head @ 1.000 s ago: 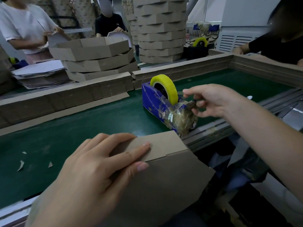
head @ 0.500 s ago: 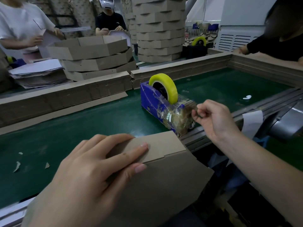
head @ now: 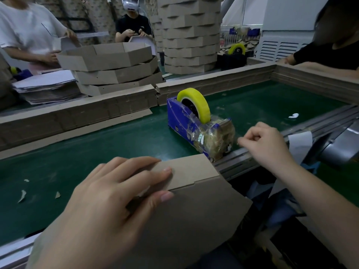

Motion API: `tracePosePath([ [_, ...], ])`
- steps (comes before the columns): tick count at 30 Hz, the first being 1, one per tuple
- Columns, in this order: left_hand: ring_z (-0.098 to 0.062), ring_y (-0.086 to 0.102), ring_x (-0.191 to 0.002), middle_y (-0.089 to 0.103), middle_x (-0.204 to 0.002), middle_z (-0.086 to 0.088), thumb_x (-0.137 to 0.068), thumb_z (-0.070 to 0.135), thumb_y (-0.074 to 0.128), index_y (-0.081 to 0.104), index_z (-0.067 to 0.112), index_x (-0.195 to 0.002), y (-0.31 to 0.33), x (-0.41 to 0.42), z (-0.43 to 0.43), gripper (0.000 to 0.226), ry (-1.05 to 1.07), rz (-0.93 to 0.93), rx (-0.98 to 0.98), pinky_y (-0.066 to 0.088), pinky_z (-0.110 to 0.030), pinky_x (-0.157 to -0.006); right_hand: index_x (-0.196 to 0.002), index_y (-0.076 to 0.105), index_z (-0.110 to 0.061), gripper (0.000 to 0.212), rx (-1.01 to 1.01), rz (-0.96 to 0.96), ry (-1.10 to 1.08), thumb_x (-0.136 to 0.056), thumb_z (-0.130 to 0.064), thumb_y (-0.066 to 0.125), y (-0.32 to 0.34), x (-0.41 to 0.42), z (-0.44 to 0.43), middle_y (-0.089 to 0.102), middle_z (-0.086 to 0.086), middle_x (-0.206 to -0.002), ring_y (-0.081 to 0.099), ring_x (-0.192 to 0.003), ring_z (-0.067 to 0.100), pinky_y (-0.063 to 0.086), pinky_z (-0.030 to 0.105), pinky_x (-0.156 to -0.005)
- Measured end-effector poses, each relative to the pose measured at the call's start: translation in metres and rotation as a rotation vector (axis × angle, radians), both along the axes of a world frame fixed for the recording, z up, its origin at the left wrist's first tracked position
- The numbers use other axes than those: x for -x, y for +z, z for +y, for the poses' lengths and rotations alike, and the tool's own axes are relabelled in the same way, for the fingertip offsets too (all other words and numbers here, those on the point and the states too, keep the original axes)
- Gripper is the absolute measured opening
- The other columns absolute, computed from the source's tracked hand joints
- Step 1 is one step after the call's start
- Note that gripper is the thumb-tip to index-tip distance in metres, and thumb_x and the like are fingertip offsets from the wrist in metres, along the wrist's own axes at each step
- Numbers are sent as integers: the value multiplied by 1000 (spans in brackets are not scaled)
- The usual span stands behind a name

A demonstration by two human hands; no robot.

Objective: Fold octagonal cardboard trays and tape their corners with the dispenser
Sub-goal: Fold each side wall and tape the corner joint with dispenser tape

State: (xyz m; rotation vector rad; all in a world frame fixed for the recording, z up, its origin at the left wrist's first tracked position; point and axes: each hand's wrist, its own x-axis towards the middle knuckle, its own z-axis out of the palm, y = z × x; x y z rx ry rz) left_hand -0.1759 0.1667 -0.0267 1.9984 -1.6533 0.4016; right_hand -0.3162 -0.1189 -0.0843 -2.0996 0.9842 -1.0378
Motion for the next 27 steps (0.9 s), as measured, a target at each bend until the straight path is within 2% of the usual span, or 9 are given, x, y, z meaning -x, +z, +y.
tracePosePath([
  [2, -12, 63, -96, 65, -112, 17, -88, 52, 50, 73, 29, -95, 0, 1, 0, 33, 2, 6, 1, 47, -35, -74, -60, 64, -11, 24, 5, 4, -6, -82, -11, 74, 5, 12, 10, 45, 4, -70, 43, -60, 13, 32, 11, -55],
  [4, -12, 63, -97, 65, -112, 17, -87, 50, 51, 70, 27, -91, 2, 1, 0, 31, -4, 5, -5, 44, -34, -76, -67, 70, -15, 17, -20, -133, 90, -83, -17, 74, 17, 20, 33, 48, 8, -71, 45, -63, 17, 34, 16, -59],
  [6, -12, 62, -100, 64, -114, 18, -87, 49, 51, 69, 27, -93, 2, 1, 0, 28, -23, 13, -29, 45, -35, -78, -72, 73, -18, 12, -43, -269, 220, -84, -20, 73, 31, 23, 68, 55, 2, -65, 49, -62, 16, 37, 20, -58],
  [9, -11, 60, -105, 62, -118, 19, -87, 45, 50, 68, 28, -98, 4, 1, 1, 26, -55, 31, -59, 49, -39, -79, -73, 75, -17, 11, -157, -436, 419, -79, -21, 67, 44, 20, 122, 56, -13, -51, 46, -46, 0, 31, 7, -47],
  [12, -14, 60, -104, 62, -120, 16, -87, 42, 50, 67, 27, -99, 5, 2, 3, 26, -77, 23, -63, 52, -43, -77, -72, 75, -12, 14, -371, -499, 518, -74, -24, 70, 39, 11, 160, 50, -10, -47, 37, -42, -3, 26, 6, -43],
  [18, -20, 62, -99, 64, -120, 10, -89, 41, 49, 70, 23, -97, 4, 3, 2, 29, -75, -20, -57, 46, -39, -75, -69, 77, -14, 17, -646, -586, 438, -70, -29, 70, 18, -3, 187, 38, -6, -32, 30, -31, 3, 23, 12, -37],
  [21, -22, 63, -98, 65, -119, 8, -89, 40, 49, 71, 20, -97, 2, 2, 2, 30, -87, -27, -47, 50, -43, -72, -66, 77, -17, 14, -669, -621, 415, -68, -30, 73, 17, -7, 191, 38, -7, -32, 30, -30, 3, 23, 12, -36],
  [24, -21, 63, -99, 64, -120, 10, -90, 41, 48, 71, 21, -98, 1, 1, 3, 31, -84, -15, -39, 47, -41, -74, -66, 77, -18, 22, -671, -631, 415, -62, -39, 75, 15, -8, 194, 39, -7, -32, 31, -30, 2, 24, 11, -37],
  [27, -20, 62, -100, 63, -120, 11, -90, 43, 48, 70, 22, -98, 2, 1, 3, 32, -80, -6, -35, 44, -39, -76, -64, 76, -16, 17, -705, -630, 380, -67, -32, 73, 14, -9, 195, 38, -4, -31, 30, -29, 3, 24, 12, -37],
])
